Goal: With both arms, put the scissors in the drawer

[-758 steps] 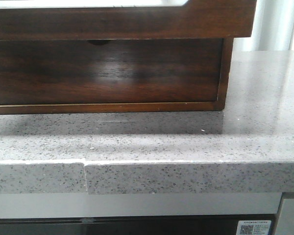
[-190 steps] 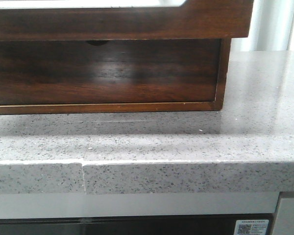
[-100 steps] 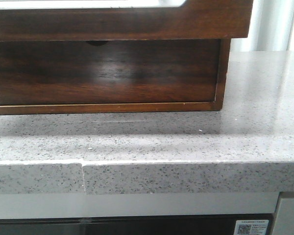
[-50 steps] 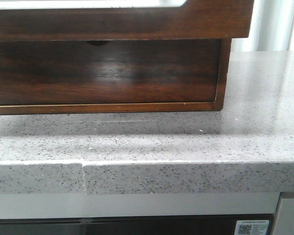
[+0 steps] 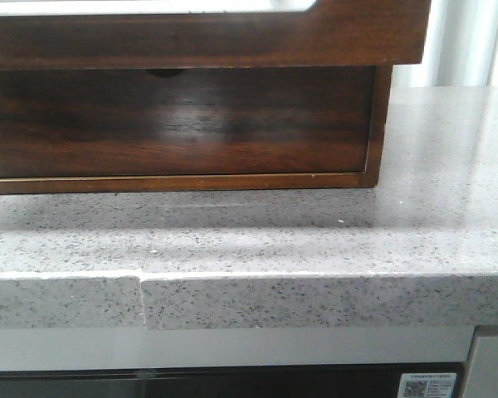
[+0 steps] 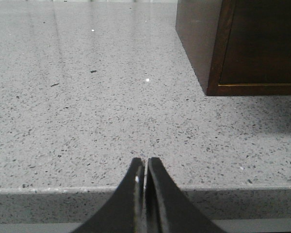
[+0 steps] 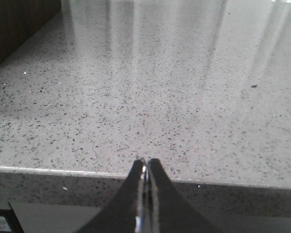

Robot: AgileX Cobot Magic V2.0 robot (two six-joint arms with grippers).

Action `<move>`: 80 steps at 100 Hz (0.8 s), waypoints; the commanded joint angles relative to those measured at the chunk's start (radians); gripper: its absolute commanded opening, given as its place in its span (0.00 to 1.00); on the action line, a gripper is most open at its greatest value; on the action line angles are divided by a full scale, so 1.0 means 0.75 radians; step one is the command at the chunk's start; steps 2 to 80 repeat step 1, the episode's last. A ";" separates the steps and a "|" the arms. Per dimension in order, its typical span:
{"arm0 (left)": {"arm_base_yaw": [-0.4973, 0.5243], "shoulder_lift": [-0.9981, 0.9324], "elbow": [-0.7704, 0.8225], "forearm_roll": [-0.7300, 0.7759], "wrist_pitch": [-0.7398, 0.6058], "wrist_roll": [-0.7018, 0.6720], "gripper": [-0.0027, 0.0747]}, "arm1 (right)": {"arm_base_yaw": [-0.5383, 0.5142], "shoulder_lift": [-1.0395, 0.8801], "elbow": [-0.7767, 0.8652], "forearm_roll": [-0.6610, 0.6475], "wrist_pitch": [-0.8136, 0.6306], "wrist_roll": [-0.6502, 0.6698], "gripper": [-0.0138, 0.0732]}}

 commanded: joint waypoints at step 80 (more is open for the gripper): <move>-0.002 -0.038 0.031 -0.007 -0.095 -0.012 0.01 | -0.007 -0.021 0.038 0.003 -0.019 -0.011 0.11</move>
